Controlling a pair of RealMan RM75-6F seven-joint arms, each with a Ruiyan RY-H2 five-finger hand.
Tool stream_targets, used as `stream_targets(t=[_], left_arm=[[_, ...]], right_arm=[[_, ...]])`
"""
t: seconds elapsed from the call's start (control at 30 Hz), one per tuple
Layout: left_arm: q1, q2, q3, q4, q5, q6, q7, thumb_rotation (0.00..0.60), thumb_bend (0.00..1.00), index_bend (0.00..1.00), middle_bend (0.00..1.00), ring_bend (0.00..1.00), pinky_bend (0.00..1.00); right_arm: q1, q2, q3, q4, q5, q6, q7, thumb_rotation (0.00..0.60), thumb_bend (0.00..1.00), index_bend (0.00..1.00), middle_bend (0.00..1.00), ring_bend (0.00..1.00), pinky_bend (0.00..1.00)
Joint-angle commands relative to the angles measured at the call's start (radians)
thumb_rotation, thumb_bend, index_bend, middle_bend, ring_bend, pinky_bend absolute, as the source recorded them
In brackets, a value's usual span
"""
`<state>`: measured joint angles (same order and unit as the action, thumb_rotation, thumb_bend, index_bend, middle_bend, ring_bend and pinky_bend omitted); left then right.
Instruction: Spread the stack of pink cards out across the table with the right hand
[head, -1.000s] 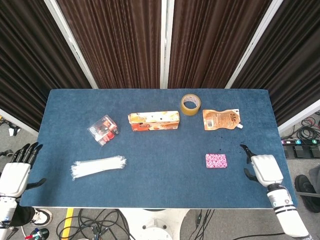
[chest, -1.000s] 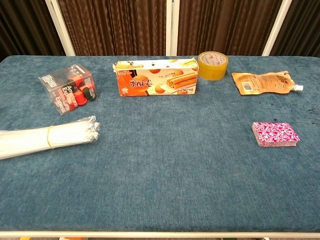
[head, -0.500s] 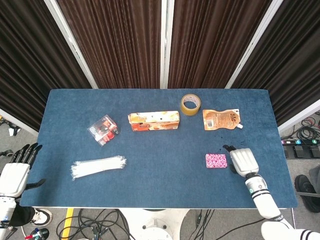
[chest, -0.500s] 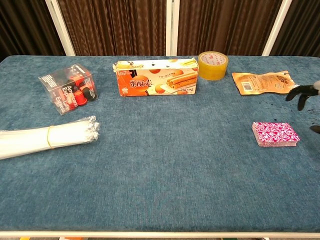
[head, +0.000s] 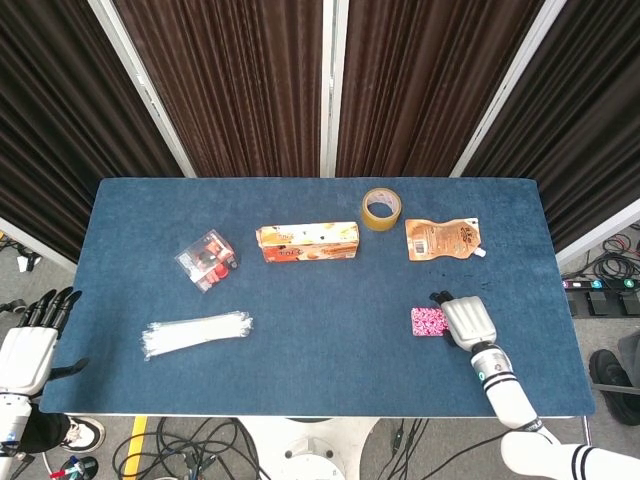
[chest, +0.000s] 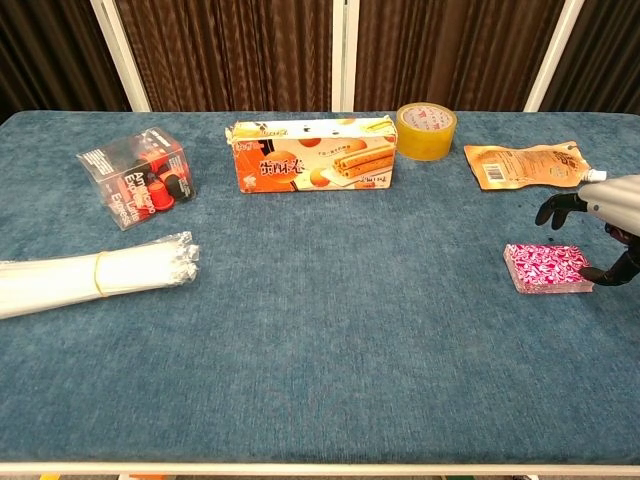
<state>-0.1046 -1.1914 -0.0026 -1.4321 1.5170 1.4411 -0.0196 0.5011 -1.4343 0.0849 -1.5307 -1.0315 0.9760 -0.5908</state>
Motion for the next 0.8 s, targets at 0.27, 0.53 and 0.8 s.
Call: stream_targets(t=[0.27,0.53,0.8], left_arm=[[0.001,-0.003,0.005,0.008,-0.001,-0.008,-0.009,0.6,0.0,0.05,0.05,0.0,0.15],[0.007,-0.004,0.008,0.015,0.003,0.0,-0.025,0.6,0.0,0.05,0.05,0.0,0.15],[0.004,0.004,0.009,0.008,0.002,-0.01,-0.031,0.6,0.0,0.06,0.05,0.0,0.15]], right_arm=[[0.012,-0.037,-0.015,0.018,0.008,0.008,0.003,0.6,0.25,0.23,0.25,0.89,0.96],[0.014,-0.054,-0.021,0.025,0.009,0.028,0.0,0.6,0.25,0.23,0.25,0.89,0.96],[0.018,-0.053,-0.031,0.003,0.031,0.029,-0.012,0.6,0.25,0.21,0.25,0.89,0.96]])
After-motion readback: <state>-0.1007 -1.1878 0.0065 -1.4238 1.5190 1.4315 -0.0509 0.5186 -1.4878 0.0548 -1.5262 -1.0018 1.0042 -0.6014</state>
